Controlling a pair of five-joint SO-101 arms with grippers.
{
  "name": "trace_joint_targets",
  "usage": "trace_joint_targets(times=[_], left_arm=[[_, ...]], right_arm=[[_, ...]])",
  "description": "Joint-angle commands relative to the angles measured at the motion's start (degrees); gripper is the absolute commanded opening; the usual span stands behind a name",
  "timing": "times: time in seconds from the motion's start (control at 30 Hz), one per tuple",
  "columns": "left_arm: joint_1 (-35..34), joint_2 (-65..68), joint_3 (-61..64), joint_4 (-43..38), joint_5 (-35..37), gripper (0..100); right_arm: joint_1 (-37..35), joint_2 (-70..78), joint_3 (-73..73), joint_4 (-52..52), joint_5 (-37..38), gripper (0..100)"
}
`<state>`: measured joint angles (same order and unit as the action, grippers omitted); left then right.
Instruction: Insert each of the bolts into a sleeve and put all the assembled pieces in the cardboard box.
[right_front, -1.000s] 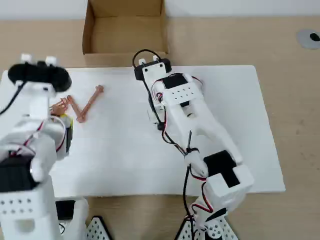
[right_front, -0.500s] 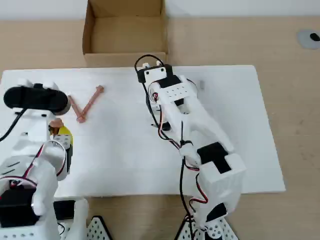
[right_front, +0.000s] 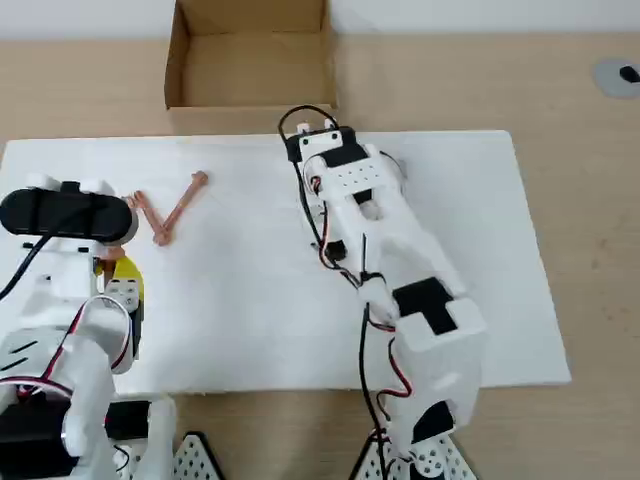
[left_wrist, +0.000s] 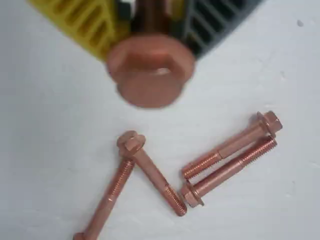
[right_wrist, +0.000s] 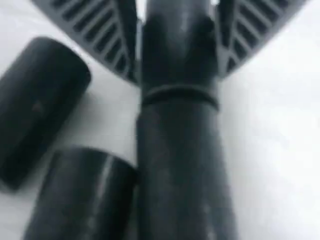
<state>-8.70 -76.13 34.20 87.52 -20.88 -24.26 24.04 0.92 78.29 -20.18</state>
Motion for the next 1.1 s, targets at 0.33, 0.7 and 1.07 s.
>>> trace_joint_targets(times=[0.33, 0.7, 1.07], left_arm=[[0.26, -15.87, 0.18, -8.53, 8.35, 1], [0.00, -28.53, 15.56, -14.95, 8.44, 1], [0.35, -28.18, 17.14, -15.38, 19.43, 1]], right_arm=[[-1.45, 1.19, -33.98, 23.30, -0.18, 1.1], [-4.62, -5.93, -54.64, 24.09, 0.00, 1.1], [-13.85, -28.09, -52.53, 24.09, 3.08, 1.1]])
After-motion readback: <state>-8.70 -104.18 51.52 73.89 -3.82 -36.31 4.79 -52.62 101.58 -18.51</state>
